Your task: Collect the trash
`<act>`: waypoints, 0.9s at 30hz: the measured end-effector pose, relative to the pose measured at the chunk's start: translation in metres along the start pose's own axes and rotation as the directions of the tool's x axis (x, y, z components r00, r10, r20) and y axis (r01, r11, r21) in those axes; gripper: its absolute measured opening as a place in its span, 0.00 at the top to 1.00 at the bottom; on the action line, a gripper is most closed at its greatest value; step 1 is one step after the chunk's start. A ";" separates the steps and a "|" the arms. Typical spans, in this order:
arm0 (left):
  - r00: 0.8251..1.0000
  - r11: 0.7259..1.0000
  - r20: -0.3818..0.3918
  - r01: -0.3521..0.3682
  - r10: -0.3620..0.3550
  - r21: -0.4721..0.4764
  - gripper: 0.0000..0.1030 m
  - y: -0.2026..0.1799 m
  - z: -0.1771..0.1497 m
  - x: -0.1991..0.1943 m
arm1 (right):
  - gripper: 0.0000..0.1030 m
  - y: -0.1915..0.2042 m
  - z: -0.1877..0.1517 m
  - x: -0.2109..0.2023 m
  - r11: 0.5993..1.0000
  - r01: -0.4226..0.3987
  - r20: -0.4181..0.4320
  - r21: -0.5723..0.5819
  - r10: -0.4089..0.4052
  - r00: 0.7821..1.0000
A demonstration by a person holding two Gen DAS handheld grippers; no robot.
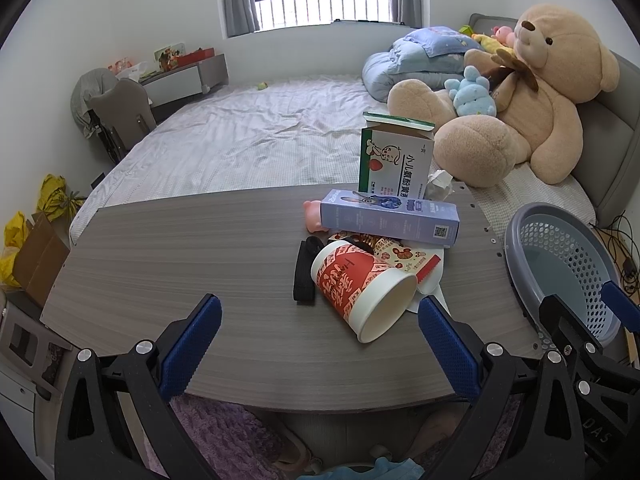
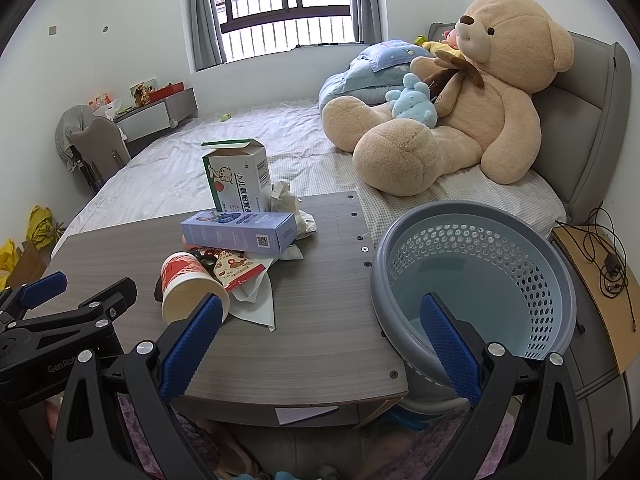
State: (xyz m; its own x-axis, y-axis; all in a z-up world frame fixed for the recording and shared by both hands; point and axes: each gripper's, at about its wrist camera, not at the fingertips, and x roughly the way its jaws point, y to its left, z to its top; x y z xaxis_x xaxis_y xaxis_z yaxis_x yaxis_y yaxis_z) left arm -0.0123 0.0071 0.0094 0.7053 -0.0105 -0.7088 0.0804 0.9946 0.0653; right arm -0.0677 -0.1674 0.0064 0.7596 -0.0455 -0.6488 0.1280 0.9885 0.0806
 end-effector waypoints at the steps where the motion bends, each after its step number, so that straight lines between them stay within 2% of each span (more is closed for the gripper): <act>1: 1.000 1.000 0.000 0.001 -0.001 0.000 0.06 0.000 0.000 0.000 | 0.08 0.000 0.000 0.000 1.000 0.000 0.000 0.001 0.000 1.000; 19: 1.000 1.000 -0.010 -0.004 0.004 -0.009 0.06 0.002 -0.001 0.002 | 0.08 -0.001 0.001 -0.001 1.000 -0.006 0.000 0.004 0.006 1.000; 27: 0.998 0.998 -0.051 -0.044 0.042 -0.040 0.06 0.024 -0.006 0.023 | 0.08 0.000 -0.004 0.024 0.999 -0.029 -0.042 0.018 0.029 0.999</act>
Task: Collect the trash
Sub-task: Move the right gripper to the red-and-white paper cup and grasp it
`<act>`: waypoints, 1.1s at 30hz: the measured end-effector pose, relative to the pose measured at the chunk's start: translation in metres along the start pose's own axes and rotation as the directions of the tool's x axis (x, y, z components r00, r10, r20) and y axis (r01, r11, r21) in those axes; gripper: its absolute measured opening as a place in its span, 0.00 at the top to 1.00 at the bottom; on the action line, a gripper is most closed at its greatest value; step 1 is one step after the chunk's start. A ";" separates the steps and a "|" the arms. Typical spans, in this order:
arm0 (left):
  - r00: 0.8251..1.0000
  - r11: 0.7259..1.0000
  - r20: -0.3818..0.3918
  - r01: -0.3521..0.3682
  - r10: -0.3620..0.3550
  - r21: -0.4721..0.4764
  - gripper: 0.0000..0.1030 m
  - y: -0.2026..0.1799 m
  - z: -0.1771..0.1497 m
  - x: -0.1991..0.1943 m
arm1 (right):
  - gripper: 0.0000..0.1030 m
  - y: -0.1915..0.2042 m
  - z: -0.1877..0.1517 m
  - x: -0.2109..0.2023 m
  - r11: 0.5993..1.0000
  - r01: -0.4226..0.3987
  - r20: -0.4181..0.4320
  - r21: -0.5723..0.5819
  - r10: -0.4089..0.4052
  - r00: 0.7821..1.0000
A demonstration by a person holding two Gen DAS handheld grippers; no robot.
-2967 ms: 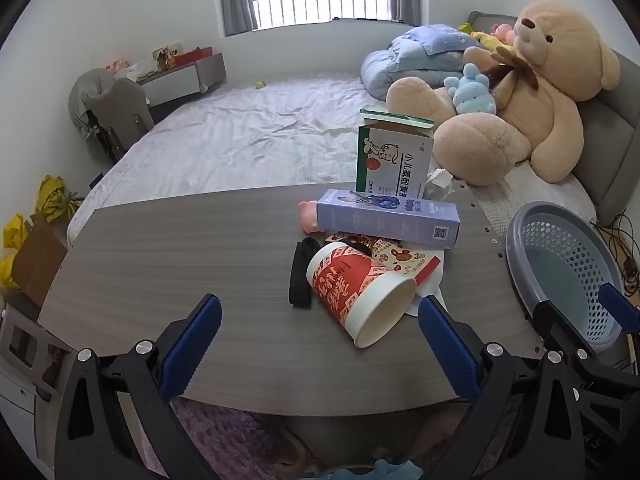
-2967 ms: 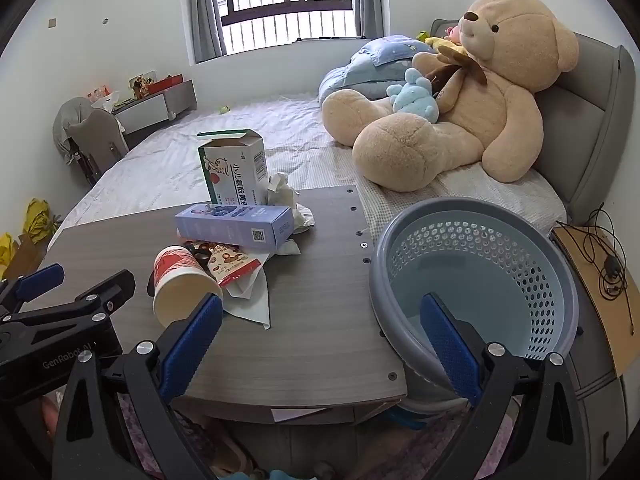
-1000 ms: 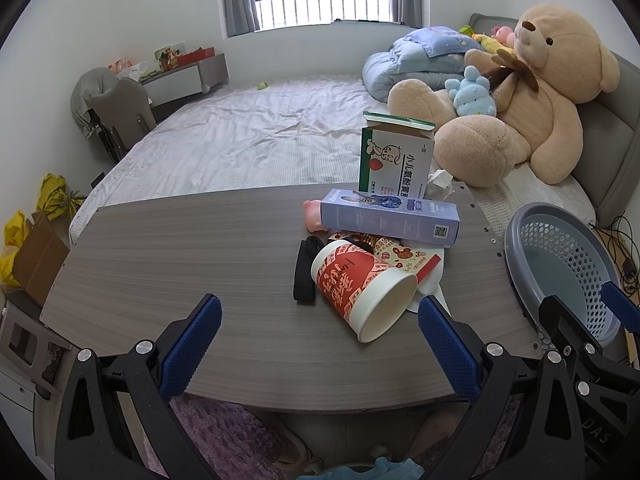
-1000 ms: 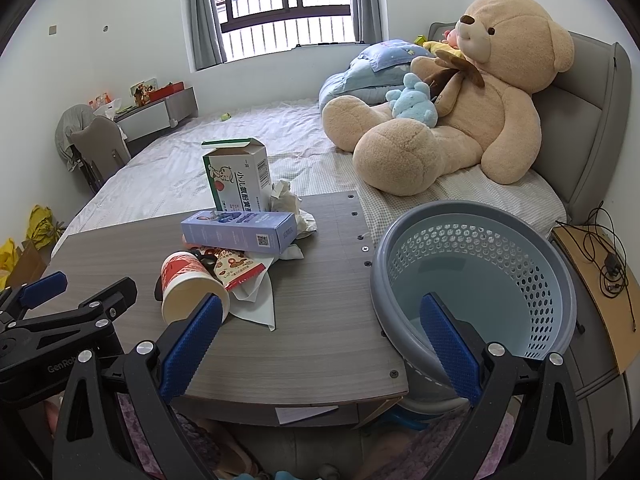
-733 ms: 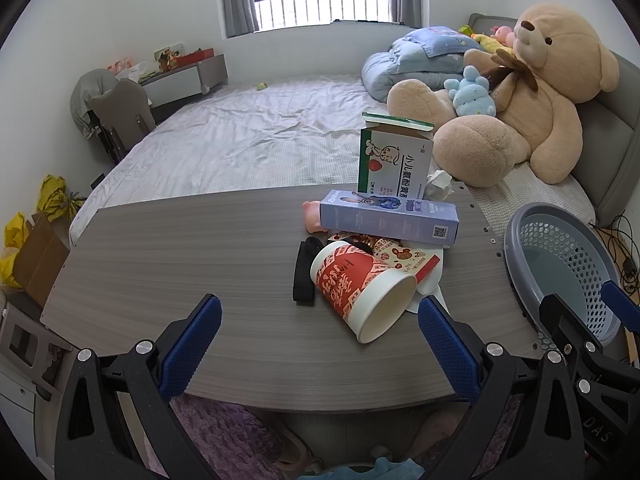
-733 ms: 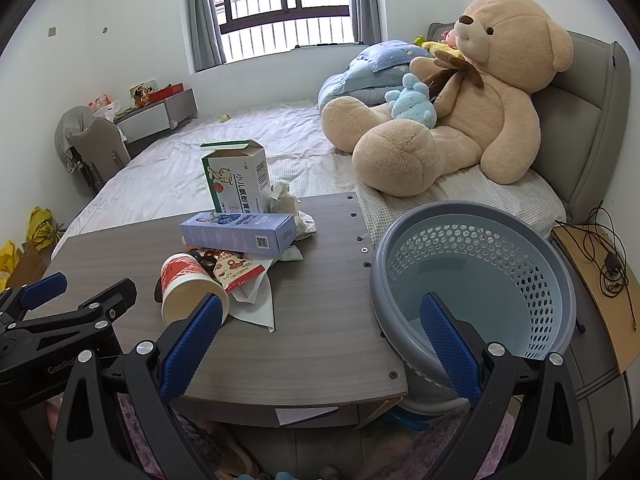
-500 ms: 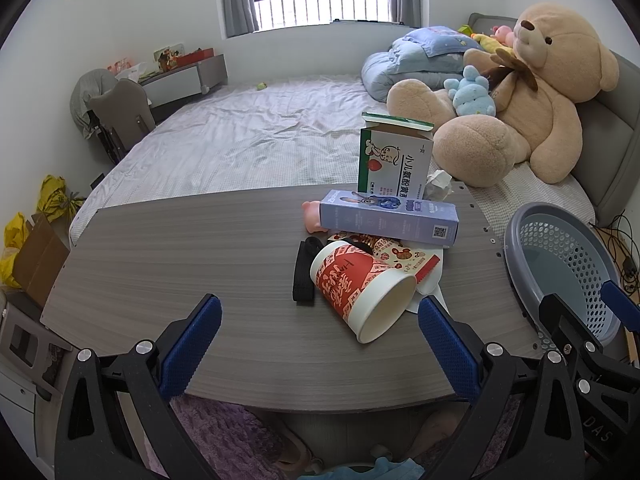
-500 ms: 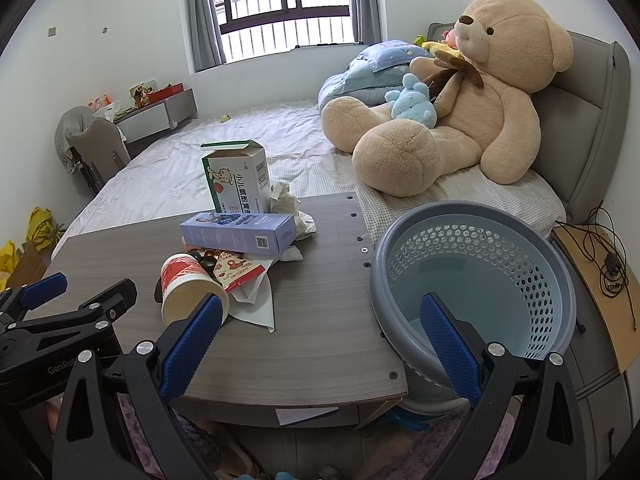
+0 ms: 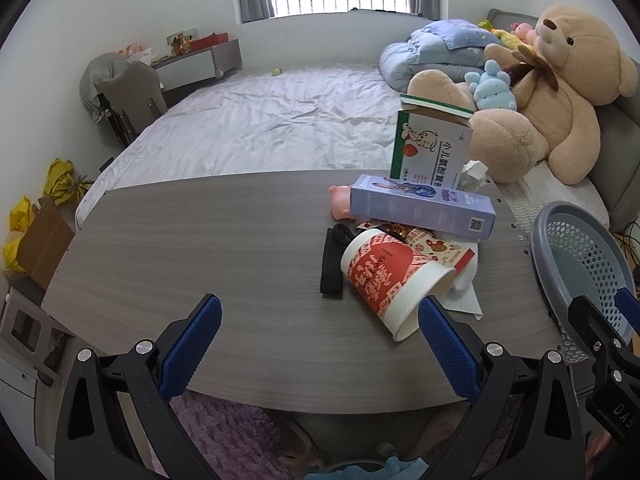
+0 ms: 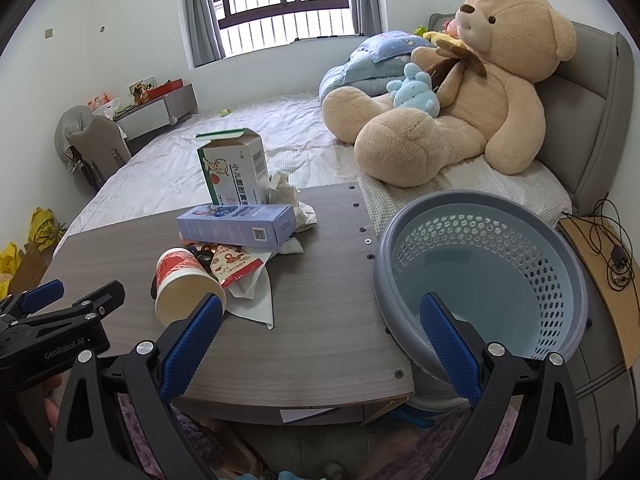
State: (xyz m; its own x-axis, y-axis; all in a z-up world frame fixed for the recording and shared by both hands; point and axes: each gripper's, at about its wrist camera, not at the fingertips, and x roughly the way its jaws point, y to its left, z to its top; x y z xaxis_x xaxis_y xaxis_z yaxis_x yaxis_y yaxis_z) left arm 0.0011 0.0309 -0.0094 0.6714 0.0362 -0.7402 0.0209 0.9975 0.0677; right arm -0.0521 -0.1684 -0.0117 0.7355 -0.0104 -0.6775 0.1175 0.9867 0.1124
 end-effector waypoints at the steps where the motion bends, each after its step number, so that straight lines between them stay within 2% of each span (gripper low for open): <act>1: 1.000 1.000 -0.006 -0.006 0.006 -0.007 0.06 0.004 0.000 0.004 | 0.08 0.000 0.000 0.004 1.000 -0.005 -0.005 -0.003 0.005 1.000; 7: 0.999 0.999 -0.038 -0.008 0.006 -0.046 0.06 0.024 -0.001 0.021 | 0.08 0.009 0.003 0.028 1.000 -0.015 -0.039 -0.025 0.014 0.999; 14: 0.997 0.998 -0.066 0.050 -0.051 -0.026 0.06 0.010 -0.003 0.028 | 0.08 0.000 0.008 0.033 1.000 -0.022 -0.039 -0.003 0.022 0.999; 19: 0.999 0.999 -0.053 0.003 -0.005 -0.046 0.06 0.022 0.007 0.029 | 0.08 0.011 0.017 0.040 0.996 -0.084 -0.047 -0.025 0.082 0.996; 24: 0.997 0.992 -0.051 -0.067 0.062 -0.106 0.06 0.059 0.010 0.033 | 0.08 0.043 0.032 0.054 0.981 -0.172 -0.066 -0.087 0.167 0.984; 27: 0.993 0.984 -0.059 -0.106 0.098 -0.142 0.06 0.081 0.008 0.036 | 0.08 0.065 0.037 0.070 0.969 -0.218 -0.111 -0.120 0.205 0.972; 33: 0.987 0.968 -0.078 -0.150 0.137 -0.199 0.06 0.117 0.002 0.044 | 0.08 0.108 0.038 0.101 0.947 -0.234 -0.191 -0.221 0.193 0.962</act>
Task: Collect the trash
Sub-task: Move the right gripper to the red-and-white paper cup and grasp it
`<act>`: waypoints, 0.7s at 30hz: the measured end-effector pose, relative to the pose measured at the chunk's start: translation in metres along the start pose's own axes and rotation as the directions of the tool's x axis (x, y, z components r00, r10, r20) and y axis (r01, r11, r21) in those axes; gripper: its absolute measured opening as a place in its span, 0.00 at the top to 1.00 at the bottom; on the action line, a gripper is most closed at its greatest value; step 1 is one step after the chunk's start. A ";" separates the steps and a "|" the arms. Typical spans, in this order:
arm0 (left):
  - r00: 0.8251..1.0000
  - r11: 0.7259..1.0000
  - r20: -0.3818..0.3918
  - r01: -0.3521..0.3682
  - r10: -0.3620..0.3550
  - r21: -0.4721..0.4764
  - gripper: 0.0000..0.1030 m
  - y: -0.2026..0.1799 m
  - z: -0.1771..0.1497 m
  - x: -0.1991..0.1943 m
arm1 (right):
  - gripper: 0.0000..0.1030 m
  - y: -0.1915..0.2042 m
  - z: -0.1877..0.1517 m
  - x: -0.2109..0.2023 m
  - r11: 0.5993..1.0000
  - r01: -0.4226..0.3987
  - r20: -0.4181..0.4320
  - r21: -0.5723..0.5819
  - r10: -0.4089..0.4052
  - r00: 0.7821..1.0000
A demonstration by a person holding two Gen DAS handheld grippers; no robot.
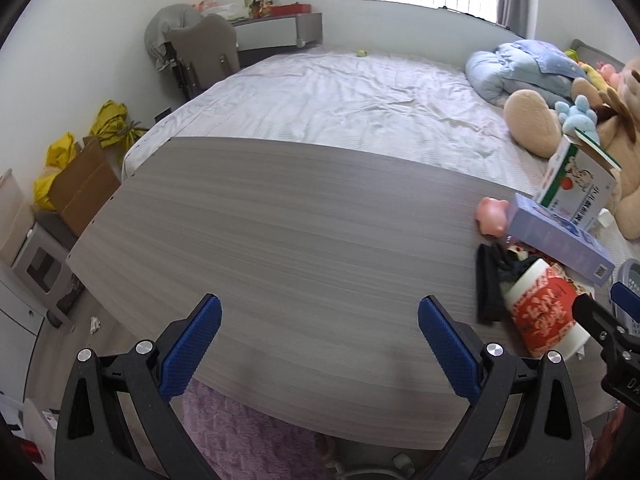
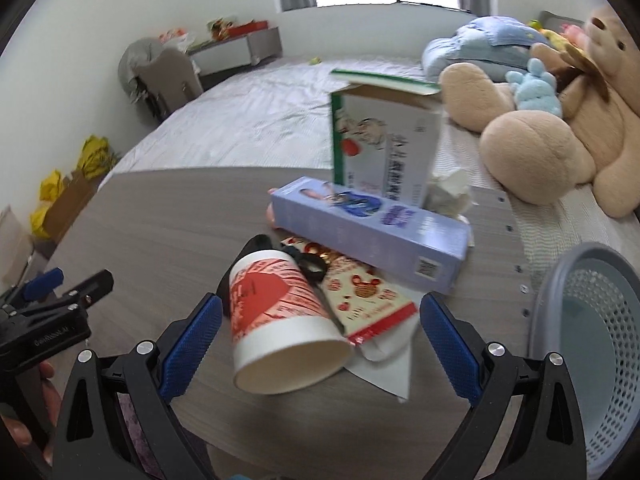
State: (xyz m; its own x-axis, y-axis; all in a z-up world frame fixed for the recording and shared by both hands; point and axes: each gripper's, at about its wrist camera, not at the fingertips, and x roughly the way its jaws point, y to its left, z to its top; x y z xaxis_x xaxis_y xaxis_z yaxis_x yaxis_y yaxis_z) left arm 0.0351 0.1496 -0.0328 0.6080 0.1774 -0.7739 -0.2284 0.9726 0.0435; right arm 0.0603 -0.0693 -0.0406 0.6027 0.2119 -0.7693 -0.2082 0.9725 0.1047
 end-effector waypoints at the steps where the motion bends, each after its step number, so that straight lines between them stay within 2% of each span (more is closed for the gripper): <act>1: 1.000 1.000 -0.003 -0.002 0.002 -0.005 0.06 0.004 0.001 0.002 | 0.08 0.004 0.002 0.006 1.000 0.004 -0.015 -0.013 -0.004 1.000; 6: 1.000 1.000 -0.011 0.002 -0.003 -0.018 0.06 0.015 0.000 0.008 | 0.09 0.015 0.008 0.030 0.998 0.038 -0.088 -0.043 -0.042 0.995; 15: 0.999 1.000 -0.029 0.028 -0.028 -0.012 0.06 0.013 0.000 0.018 | 0.09 0.026 -0.004 0.038 0.993 0.076 -0.123 -0.087 -0.087 0.989; 17: 0.999 0.999 -0.031 0.035 -0.035 -0.005 0.06 0.010 -0.001 0.018 | 0.15 0.025 -0.008 0.038 0.993 0.079 -0.122 -0.088 -0.089 0.989; 18: 0.999 0.999 -0.032 0.038 -0.038 -0.001 0.06 0.009 -0.001 0.018 | 0.29 0.025 -0.009 0.038 0.993 0.079 -0.126 -0.090 -0.090 0.988; 21: 0.998 0.999 -0.035 0.046 -0.046 0.005 0.06 0.006 -0.002 0.017 | 0.29 0.025 -0.010 0.034 0.994 0.073 -0.114 -0.086 -0.082 0.990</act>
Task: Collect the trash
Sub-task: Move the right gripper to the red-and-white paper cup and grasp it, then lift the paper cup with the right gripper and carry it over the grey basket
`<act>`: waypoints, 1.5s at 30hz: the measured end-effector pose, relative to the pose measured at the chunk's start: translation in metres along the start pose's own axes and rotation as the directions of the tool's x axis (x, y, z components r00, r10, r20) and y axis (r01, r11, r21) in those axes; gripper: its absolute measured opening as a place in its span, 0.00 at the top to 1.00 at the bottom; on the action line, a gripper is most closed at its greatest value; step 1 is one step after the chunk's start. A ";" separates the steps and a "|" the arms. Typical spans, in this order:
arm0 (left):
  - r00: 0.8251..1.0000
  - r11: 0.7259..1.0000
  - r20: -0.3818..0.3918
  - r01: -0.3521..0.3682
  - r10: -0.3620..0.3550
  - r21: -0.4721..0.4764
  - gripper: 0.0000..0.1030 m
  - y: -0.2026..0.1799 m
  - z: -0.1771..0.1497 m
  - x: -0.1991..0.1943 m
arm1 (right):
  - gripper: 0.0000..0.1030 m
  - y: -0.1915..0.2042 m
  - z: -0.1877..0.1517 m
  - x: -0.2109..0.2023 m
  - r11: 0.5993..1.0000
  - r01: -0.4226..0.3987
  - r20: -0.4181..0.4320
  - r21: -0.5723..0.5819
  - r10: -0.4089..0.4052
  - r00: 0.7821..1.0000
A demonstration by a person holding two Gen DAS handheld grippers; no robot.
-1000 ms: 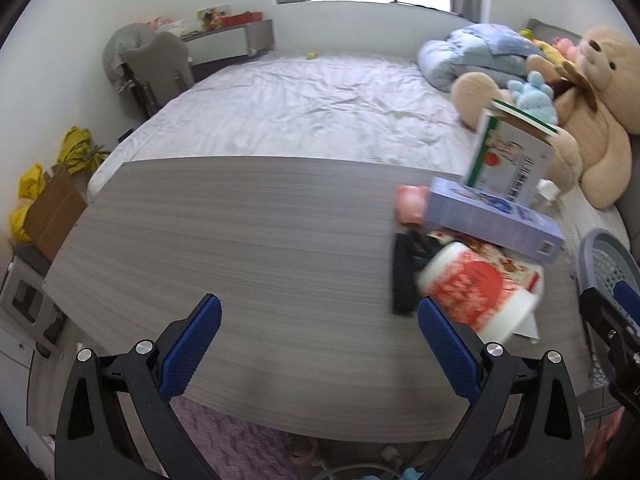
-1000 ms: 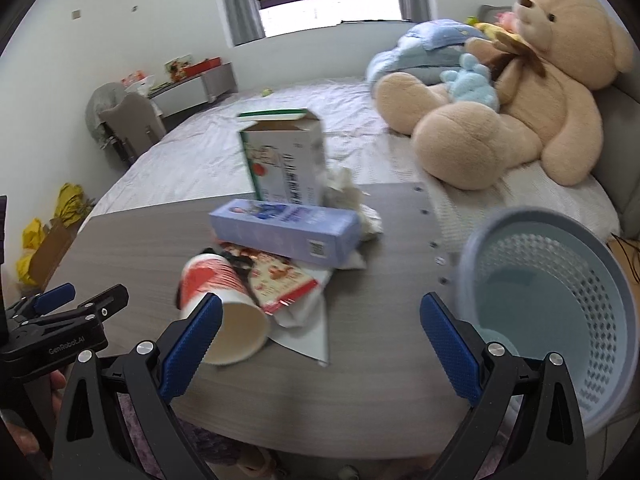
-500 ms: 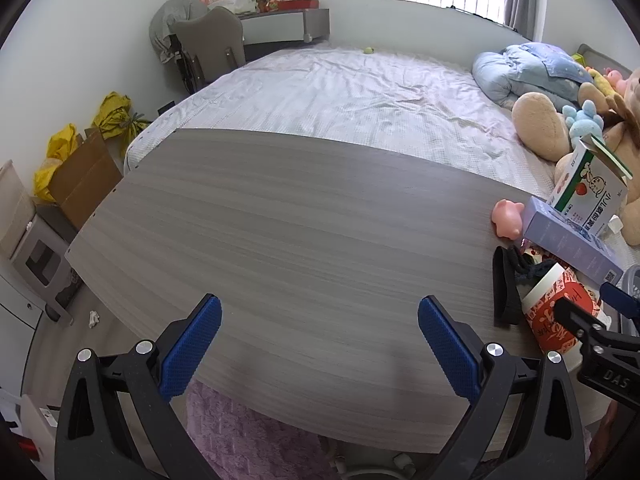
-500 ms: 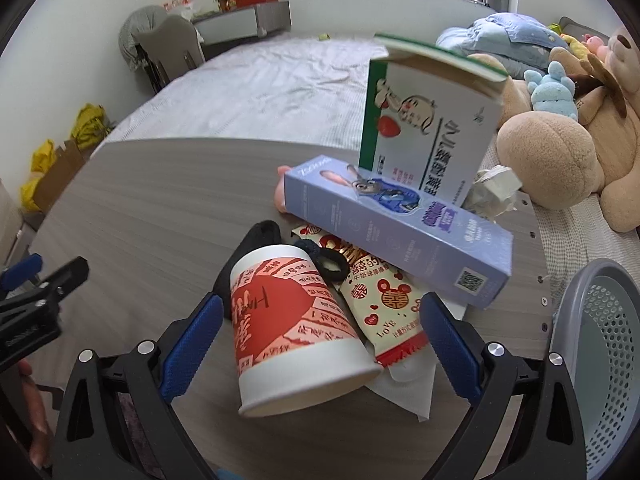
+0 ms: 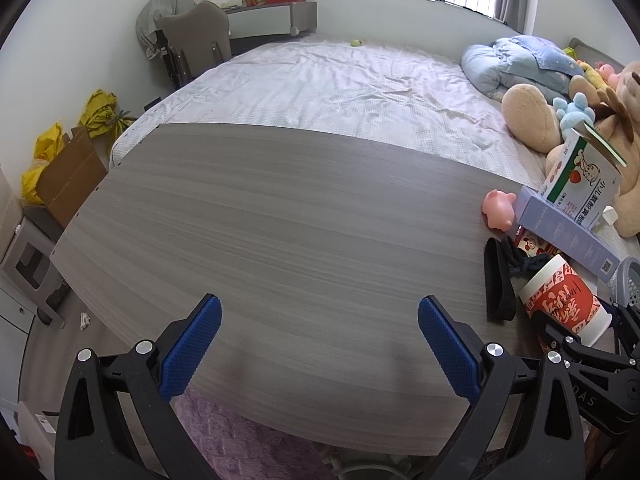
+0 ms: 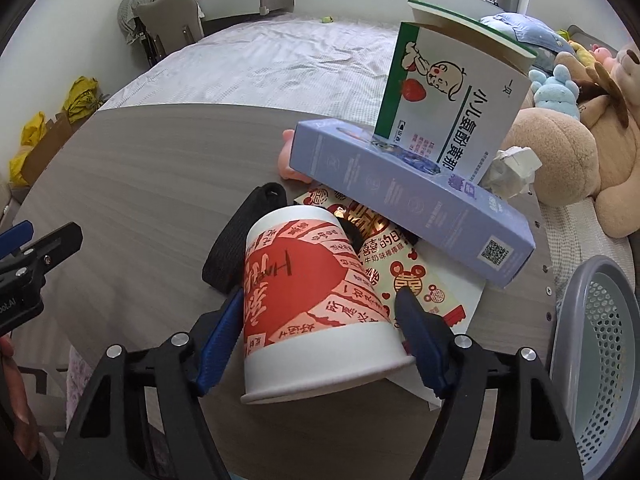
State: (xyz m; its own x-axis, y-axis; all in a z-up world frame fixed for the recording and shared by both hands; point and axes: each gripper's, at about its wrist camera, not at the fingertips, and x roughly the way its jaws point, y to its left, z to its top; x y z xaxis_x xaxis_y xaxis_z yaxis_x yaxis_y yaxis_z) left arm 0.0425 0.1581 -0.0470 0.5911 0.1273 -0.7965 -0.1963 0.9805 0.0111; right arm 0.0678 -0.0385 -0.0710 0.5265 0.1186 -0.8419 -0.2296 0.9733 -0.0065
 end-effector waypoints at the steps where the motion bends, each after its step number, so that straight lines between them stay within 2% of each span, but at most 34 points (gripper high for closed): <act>1: 1.000 1.000 -0.002 0.004 -0.004 0.003 0.06 -0.001 0.000 0.000 | 0.30 -0.001 -0.001 -0.003 1.000 -0.005 0.010 0.002 0.005 1.000; 11: 0.998 0.997 -0.016 0.060 -0.059 0.055 0.06 -0.027 -0.004 -0.003 | 0.31 -0.025 -0.011 -0.036 0.996 -0.046 0.080 0.082 0.040 0.996; 23: 0.993 0.989 -0.039 0.113 -0.109 0.093 0.06 -0.053 -0.007 -0.001 | 0.31 -0.048 -0.029 -0.060 0.987 -0.050 0.114 0.155 0.032 0.993; 31: 0.991 0.984 -0.044 0.132 -0.128 0.118 0.06 -0.070 -0.004 0.003 | 0.31 -0.058 -0.036 -0.065 0.982 -0.039 0.121 0.186 0.017 0.992; 45: 0.989 0.981 -0.052 0.144 -0.139 0.128 0.06 -0.078 -0.003 0.010 | 0.31 -0.062 -0.040 -0.066 0.978 -0.041 0.126 0.206 0.015 0.992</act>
State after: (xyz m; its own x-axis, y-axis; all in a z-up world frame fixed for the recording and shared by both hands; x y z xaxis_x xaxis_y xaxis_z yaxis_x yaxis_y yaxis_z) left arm 0.0609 0.0825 -0.0577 0.5712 -0.0179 -0.8206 -0.0074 0.9996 -0.0269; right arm 0.0147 -0.1144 -0.0364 0.6218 0.1565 -0.7673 -0.0770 0.9873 0.1390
